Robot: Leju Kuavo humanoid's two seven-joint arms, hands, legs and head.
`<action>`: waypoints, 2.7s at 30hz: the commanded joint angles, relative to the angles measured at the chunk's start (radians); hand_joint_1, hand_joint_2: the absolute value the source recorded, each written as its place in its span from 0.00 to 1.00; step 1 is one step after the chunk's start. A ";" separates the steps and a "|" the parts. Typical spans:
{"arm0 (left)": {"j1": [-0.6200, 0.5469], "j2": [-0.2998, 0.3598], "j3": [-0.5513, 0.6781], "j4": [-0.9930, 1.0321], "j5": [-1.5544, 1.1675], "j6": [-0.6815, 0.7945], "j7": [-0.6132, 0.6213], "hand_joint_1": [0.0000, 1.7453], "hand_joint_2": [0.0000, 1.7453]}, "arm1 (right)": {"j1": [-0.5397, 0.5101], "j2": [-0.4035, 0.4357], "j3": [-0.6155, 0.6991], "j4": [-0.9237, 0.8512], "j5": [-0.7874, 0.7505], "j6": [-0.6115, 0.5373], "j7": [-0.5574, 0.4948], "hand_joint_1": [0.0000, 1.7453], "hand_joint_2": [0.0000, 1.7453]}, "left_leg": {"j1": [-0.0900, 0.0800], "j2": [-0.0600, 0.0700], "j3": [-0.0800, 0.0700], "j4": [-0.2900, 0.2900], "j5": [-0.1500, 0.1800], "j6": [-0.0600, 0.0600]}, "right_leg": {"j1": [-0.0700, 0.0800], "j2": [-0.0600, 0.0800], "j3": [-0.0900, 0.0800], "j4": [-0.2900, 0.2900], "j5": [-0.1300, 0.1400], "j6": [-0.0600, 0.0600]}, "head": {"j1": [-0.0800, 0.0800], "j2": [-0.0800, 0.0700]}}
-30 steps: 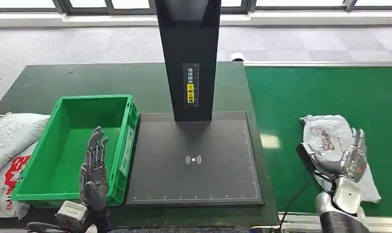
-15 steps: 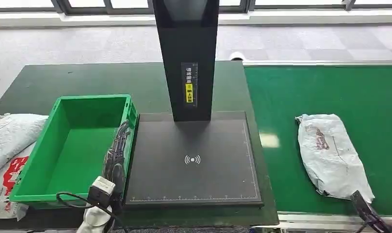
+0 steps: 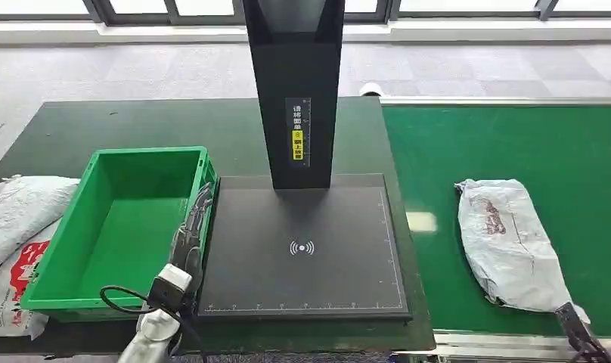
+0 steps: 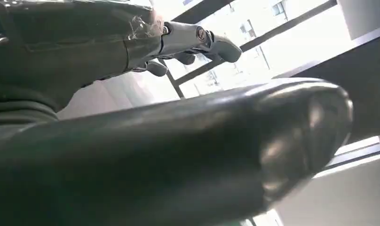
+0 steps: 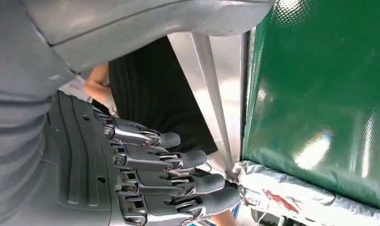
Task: Moved the parcel from conveyor to table for the left to box.
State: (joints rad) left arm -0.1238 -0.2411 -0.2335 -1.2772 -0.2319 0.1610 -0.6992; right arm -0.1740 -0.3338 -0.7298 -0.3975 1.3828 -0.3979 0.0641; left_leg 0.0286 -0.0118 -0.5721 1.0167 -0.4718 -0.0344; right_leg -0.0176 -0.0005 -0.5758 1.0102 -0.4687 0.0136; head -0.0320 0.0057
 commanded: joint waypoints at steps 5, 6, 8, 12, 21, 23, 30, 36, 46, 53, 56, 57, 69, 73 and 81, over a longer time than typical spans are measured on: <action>0.016 0.040 -0.031 0.022 0.006 0.045 0.001 0.00 0.00 | -0.052 0.157 -0.031 -0.162 -0.125 -0.229 -0.255 0.00 1.00 | -0.001 0.009 -0.006 -0.004 0.002 0.002 | 0.000 0.008 0.000 -0.002 0.005 -0.001 | 0.000 0.000; 0.015 0.039 -0.030 0.019 0.010 0.041 0.001 0.00 0.00 | -0.042 0.160 -0.026 -0.212 -0.166 -0.227 -0.283 0.00 1.00 | -0.001 0.010 -0.007 -0.004 0.002 0.003 | 0.000 0.008 -0.002 -0.002 0.005 -0.002 | 0.000 0.000; 0.010 0.037 -0.029 0.022 0.011 0.039 0.001 0.00 0.00 | -0.017 0.161 -0.007 -0.285 -0.196 -0.185 -0.284 0.00 1.00 | -0.002 0.005 -0.008 -0.003 0.002 0.002 | -0.002 0.004 -0.001 0.000 0.002 -0.001 | 0.000 0.000; 0.006 0.036 -0.028 0.028 0.012 0.037 0.001 0.00 0.00 | -0.005 0.165 -0.004 -0.304 -0.208 -0.171 -0.280 0.00 1.00 | -0.002 0.001 0.001 -0.004 0.004 0.002 | -0.001 0.001 0.001 -0.002 0.003 0.000 | 0.000 0.000; 0.006 0.036 -0.028 0.028 0.012 0.037 0.001 0.00 0.00 | -0.005 0.165 -0.004 -0.304 -0.208 -0.171 -0.280 0.00 1.00 | -0.001 0.002 -0.001 -0.004 0.005 0.003 | -0.001 0.002 -0.001 -0.003 0.004 0.000 | 0.000 0.000; 0.006 0.036 -0.028 0.028 0.012 0.037 0.001 0.00 0.00 | -0.005 0.165 -0.004 -0.304 -0.208 -0.171 -0.280 0.00 1.00 | -0.001 0.001 0.000 -0.003 0.004 0.003 | -0.001 0.001 0.000 -0.002 0.003 0.000 | 0.000 0.000; 0.006 0.036 -0.028 0.028 0.012 0.037 0.001 0.00 0.00 | -0.005 0.165 -0.004 -0.304 -0.208 -0.171 -0.280 0.00 1.00 | -0.001 0.001 0.000 -0.002 0.004 0.002 | -0.001 0.001 0.000 -0.002 0.003 0.000 | 0.000 0.000; -0.004 0.015 -0.014 0.046 0.021 0.006 0.001 0.00 0.00 | 0.068 0.193 0.042 -0.569 -0.390 -0.119 -0.363 0.00 1.00 | -0.002 0.000 -0.002 -0.002 0.004 0.002 | -0.002 0.000 -0.002 0.000 0.002 0.000 | 0.000 0.000; -0.023 0.003 0.000 0.043 0.016 -0.017 0.001 0.00 0.00 | 0.088 0.214 0.111 -0.609 -0.487 -0.072 -0.405 0.00 1.00 | -0.002 0.003 -0.002 -0.004 0.005 0.003 | -0.001 0.002 -0.002 -0.003 0.005 -0.001 | 0.000 0.000; -0.065 -0.017 -0.001 0.089 -0.007 0.054 0.026 0.00 0.00 | -0.056 0.198 0.175 -0.104 -0.275 -0.002 -0.278 0.00 1.00 | 0.001 0.004 0.000 -0.005 0.005 0.003 | 0.002 0.004 0.002 -0.006 0.006 0.000 | 0.000 0.000; -0.063 -0.015 -0.001 0.088 -0.007 0.054 0.026 0.00 0.00 | -0.059 0.188 0.174 -0.104 -0.275 0.004 -0.278 0.00 1.00 | -0.001 0.005 -0.001 -0.003 0.005 0.002 | 0.000 0.005 -0.002 -0.001 0.006 -0.001 | 0.000 0.000; -0.063 -0.015 -0.001 0.088 -0.007 0.054 0.026 0.00 0.00 | -0.059 0.188 0.174 -0.104 -0.275 0.004 -0.278 0.00 1.00 | -0.001 0.004 -0.002 -0.003 0.005 0.002 | -0.001 0.003 -0.002 -0.002 0.006 -0.001 | 0.000 0.000; -0.063 -0.015 -0.002 0.087 -0.007 0.054 0.026 0.00 0.00 | -0.059 0.186 0.174 -0.105 -0.275 0.005 -0.278 0.00 1.00 | -0.001 0.002 -0.005 -0.002 0.007 0.001 | -0.001 0.001 -0.005 -0.001 0.006 0.000 | 0.000 0.000; -0.061 -0.017 -0.003 0.087 0.008 0.055 0.042 0.00 0.00 | -0.055 0.207 0.173 -0.124 -0.285 0.019 -0.287 0.00 1.00 | -0.001 0.002 -0.005 -0.003 0.007 0.002 | -0.001 0.002 -0.005 -0.002 0.006 0.000 | 0.000 0.000; -0.061 -0.017 -0.003 0.087 0.008 0.055 0.042 0.00 0.00 | -0.055 0.207 0.173 -0.124 -0.285 0.019 -0.287 0.00 1.00 | -0.001 0.002 -0.004 -0.002 0.006 0.001 | -0.001 0.002 -0.005 -0.001 0.006 0.000 | 0.000 0.000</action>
State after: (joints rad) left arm -0.1567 -0.2884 -0.2335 -1.2463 -0.2373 0.2132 -0.6710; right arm -0.1974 -0.1358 -0.6123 -0.5669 1.1063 -0.3865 -0.2216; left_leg 0.0282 -0.0136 -0.5775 1.0159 -0.4658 -0.0355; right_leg -0.0181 -0.0015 -0.5804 1.0104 -0.4642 0.0142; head -0.0320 0.0057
